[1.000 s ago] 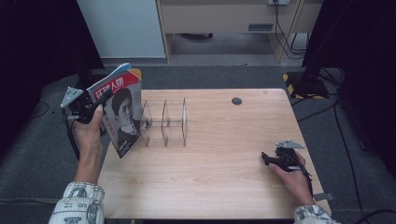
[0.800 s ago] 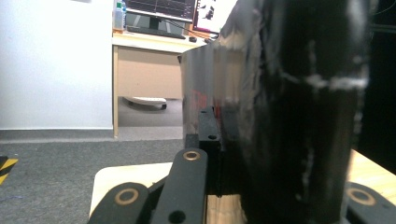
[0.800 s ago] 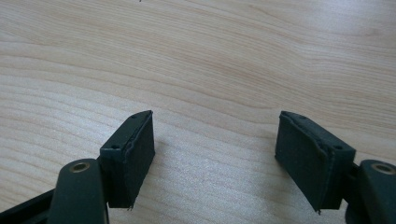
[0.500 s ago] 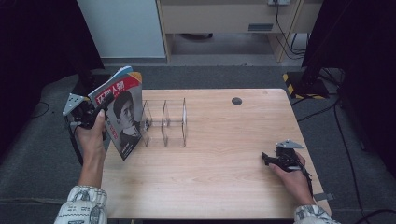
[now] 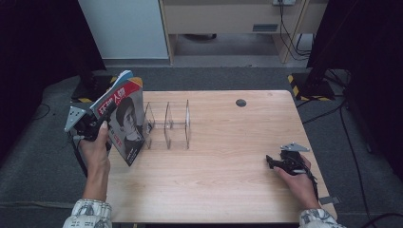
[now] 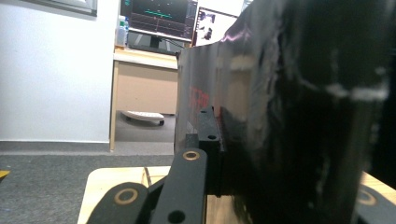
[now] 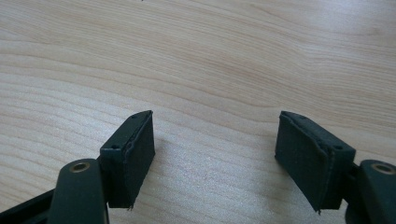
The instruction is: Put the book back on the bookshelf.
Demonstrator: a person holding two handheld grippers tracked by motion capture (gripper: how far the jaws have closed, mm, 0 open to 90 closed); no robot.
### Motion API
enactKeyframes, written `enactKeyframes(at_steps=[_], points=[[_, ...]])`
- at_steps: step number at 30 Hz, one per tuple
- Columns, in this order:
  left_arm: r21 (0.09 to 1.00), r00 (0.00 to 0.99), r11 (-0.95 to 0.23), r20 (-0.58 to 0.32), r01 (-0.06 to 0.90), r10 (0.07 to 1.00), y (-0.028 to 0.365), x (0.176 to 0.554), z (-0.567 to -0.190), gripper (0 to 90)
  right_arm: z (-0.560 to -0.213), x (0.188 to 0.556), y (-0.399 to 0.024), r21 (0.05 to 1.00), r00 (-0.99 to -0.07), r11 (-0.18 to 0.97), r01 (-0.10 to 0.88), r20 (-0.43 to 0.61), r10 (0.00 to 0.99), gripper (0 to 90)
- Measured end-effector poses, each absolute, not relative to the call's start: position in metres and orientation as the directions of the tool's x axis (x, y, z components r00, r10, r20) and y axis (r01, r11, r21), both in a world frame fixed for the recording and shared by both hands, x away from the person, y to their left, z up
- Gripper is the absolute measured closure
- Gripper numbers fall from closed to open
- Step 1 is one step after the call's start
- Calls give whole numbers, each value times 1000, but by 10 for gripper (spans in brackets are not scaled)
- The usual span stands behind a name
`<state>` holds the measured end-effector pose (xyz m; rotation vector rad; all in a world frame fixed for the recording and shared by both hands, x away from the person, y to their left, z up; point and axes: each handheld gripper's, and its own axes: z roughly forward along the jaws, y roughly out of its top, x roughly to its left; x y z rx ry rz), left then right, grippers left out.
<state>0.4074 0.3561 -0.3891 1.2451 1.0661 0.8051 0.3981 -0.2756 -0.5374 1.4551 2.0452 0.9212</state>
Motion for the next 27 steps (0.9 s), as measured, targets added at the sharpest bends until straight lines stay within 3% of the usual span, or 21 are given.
enactKeyframes(at_steps=[27], points=[[980,285,198,-198,30,938,364,399,-401,860,-537,398,-276,744,-335,216,632,10,942,284]])
